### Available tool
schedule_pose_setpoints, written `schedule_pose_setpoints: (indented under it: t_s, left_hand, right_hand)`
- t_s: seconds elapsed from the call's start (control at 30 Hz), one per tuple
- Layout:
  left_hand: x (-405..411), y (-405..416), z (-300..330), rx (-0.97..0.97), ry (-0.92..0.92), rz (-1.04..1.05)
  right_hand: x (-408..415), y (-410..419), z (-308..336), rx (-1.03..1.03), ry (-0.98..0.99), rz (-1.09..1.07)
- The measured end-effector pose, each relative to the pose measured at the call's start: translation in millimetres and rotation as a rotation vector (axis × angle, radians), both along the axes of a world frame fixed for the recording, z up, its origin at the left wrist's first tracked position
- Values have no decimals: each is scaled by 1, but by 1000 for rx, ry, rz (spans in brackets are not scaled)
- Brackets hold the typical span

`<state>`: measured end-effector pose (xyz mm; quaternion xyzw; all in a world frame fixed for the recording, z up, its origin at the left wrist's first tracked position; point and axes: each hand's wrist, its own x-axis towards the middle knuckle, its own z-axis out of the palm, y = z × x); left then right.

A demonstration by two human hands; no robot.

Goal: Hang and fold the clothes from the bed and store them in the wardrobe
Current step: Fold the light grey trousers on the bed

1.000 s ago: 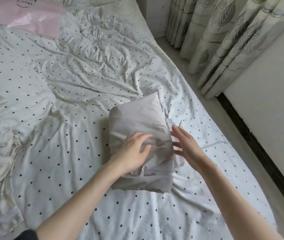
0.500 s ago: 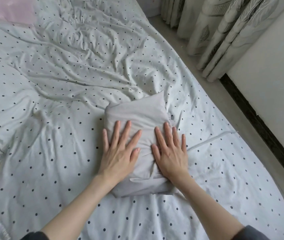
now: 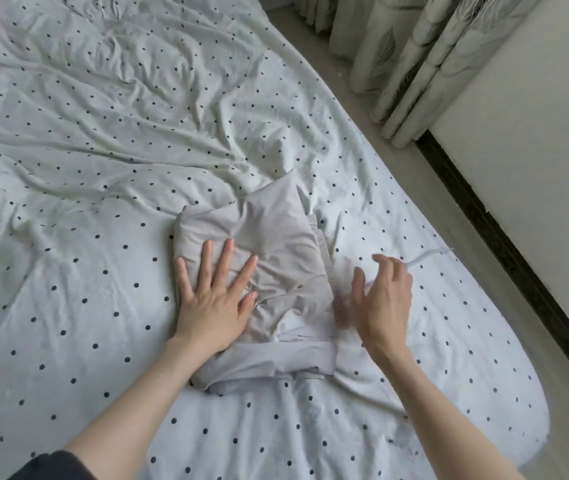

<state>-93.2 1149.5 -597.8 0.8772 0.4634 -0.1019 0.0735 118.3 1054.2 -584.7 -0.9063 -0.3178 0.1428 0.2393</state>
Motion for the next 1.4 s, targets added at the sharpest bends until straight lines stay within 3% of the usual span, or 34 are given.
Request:
schedule_pose_setpoints:
  t_s: [0.1,0.13,0.23,0.33,0.4,0.5,0.57,0.63,0.7,0.8,0.9,0.97,1.03,1.1,1.27,1.4]
  left_hand:
    - [1,0,-5,-47,37,15]
    - [2,0,-4,-69,36,17]
    - [3,5,4,-177,60,13]
    - [1,13,13,-338,-53,50]
    - [1,15,24,-467,-482,236]
    - [-16,22,58,-735,-1356,846]
    - [-40,29,72,-696,-1620,1194]
    - [-57,28,75,-526,-1562,1294]
    - [-60,20,79,-331,-1419,1198]
    - [-52,8,82,-64,-1130,836]
    - [-28,13,80,57,-830,514]
    - [-12,19,73,-99,-790,692]
    - [-4,27,66,-331,-796,1028]
    - [-9,35,58,-418,-779,1142]
    - [-33,48,50,-775,-842,1107]
    - [-44,51,47,-933,-858,1038]
  right_hand:
    - [35,-1,5,-20,742,-643]
    - [44,1,8,35,948,-756]
    - [49,14,24,73,1138,-747]
    - [26,37,45,156,947,-435]
    - [-4,53,64,226,689,-159]
    - [-54,59,81,283,328,461]
    - [-78,54,74,153,148,877]
    - [-90,45,66,34,144,1057]
    - [-87,34,62,113,147,1058]
    - [-67,22,55,339,15,687]
    - [-28,25,53,205,206,145]
    - [-1,32,45,-27,506,-18]
    - [18,37,36,-138,799,-3]
    - [29,42,31,-186,981,68]
    - [45,67,22,-303,1072,210]
    - [46,79,16,-364,1108,211]
